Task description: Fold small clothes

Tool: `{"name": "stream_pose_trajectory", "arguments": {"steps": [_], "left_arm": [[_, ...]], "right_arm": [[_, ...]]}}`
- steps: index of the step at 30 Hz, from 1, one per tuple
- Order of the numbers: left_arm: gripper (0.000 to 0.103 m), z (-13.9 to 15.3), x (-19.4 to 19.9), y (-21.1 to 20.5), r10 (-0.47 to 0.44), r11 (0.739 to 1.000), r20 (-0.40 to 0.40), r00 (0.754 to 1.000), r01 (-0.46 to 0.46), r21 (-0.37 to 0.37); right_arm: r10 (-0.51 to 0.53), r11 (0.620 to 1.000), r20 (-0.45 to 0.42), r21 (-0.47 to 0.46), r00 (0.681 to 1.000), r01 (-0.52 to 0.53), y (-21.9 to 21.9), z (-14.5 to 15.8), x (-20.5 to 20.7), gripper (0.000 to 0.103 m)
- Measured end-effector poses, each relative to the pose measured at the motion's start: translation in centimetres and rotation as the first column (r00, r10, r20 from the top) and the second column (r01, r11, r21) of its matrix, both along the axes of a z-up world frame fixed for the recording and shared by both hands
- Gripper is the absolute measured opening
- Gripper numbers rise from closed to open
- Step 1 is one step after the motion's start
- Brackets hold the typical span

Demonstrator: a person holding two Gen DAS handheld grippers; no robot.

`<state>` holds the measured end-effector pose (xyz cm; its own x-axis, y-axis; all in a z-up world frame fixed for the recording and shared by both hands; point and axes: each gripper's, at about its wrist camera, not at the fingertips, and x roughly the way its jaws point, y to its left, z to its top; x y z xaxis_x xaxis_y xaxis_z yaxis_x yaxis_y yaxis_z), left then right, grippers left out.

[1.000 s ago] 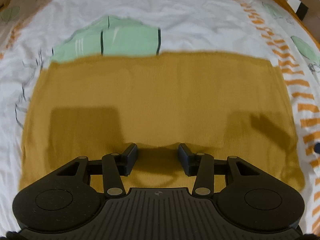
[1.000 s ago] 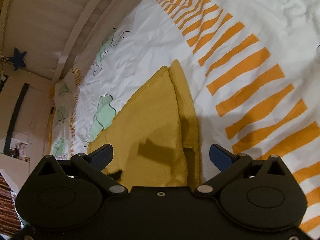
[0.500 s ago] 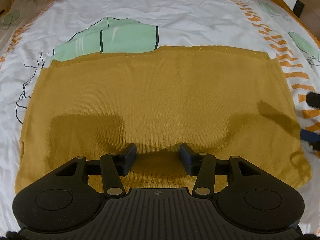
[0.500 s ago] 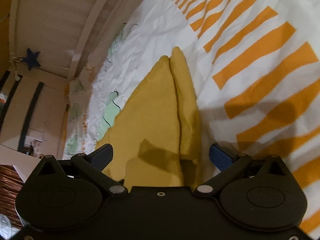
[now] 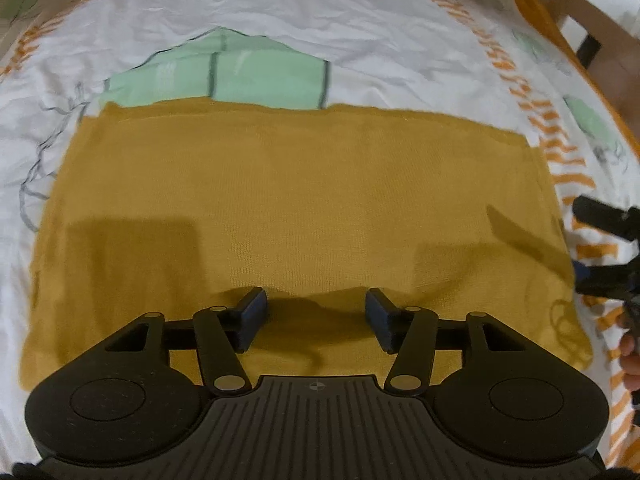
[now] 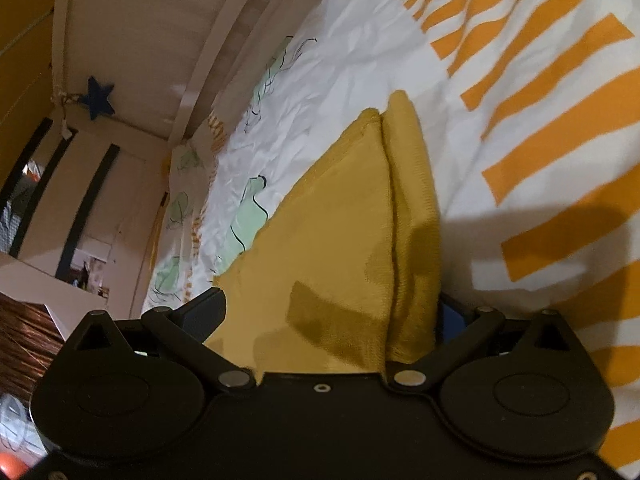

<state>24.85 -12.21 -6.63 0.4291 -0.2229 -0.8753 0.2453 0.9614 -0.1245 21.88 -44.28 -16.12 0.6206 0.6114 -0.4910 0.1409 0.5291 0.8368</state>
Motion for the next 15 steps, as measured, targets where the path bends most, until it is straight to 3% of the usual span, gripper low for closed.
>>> {"name": "stream_pose_trajectory", "arguments": {"steps": [12, 15], "left_arm": [[0.053, 1.8, 0.7, 9.4, 0.090, 0.995, 0.051, 0.995, -0.092, 0.032], [0.053, 1.8, 1.7, 11.2, 0.121, 0.992, 0.053, 0.991, -0.123, 0.033]], "right_arm": [[0.017, 0.998, -0.026, -0.056, 1.000, -0.018, 1.0, 0.5, 0.6, 0.102], [0.042, 0.990, -0.035, -0.134, 0.999, -0.046, 2.1, 1.1, 0.9, 0.080]]}}
